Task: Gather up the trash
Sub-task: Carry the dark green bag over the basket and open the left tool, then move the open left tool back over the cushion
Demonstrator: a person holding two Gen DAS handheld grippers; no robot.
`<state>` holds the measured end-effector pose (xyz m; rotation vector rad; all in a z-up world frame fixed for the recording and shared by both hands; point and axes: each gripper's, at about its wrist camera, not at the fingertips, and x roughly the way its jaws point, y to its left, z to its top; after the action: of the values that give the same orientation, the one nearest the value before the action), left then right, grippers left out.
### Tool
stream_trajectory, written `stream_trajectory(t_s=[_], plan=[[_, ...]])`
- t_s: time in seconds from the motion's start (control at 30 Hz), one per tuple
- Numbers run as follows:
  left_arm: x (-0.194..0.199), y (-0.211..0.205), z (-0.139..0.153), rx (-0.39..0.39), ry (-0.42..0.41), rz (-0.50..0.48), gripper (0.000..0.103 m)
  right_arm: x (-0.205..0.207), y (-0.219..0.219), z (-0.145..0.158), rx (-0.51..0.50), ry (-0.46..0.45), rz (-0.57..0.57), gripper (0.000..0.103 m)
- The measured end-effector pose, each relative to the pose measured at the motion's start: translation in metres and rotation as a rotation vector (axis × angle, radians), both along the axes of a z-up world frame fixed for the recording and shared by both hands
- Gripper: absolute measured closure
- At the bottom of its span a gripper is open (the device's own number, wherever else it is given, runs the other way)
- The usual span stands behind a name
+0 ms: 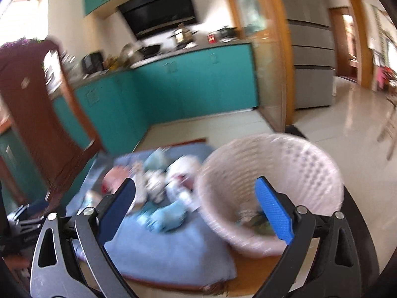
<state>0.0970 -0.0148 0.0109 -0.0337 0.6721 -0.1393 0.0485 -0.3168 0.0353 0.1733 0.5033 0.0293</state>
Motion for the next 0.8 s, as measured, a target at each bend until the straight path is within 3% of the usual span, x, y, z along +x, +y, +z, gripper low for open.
stream_trajectory(t_s=[0.07,0.23,0.57,0.8], plan=[[-0.002,0.011,-0.010,0.009,0.042,0.008,0.005,-0.001,0.019,-0.005,-0.027,0.020,0.038,0.008],[-0.002,0.013,-0.016,0.043,0.044,-0.011,0.005,-0.001,0.051,-0.015,-0.095,0.050,0.083,0.008],[0.001,0.011,-0.024,0.006,0.087,-0.018,0.005,0.004,0.059,-0.023,-0.112,0.075,0.089,0.008],[0.017,0.008,-0.047,-0.041,0.169,-0.014,0.005,0.005,0.056,-0.025,-0.112,0.083,0.090,0.008]])
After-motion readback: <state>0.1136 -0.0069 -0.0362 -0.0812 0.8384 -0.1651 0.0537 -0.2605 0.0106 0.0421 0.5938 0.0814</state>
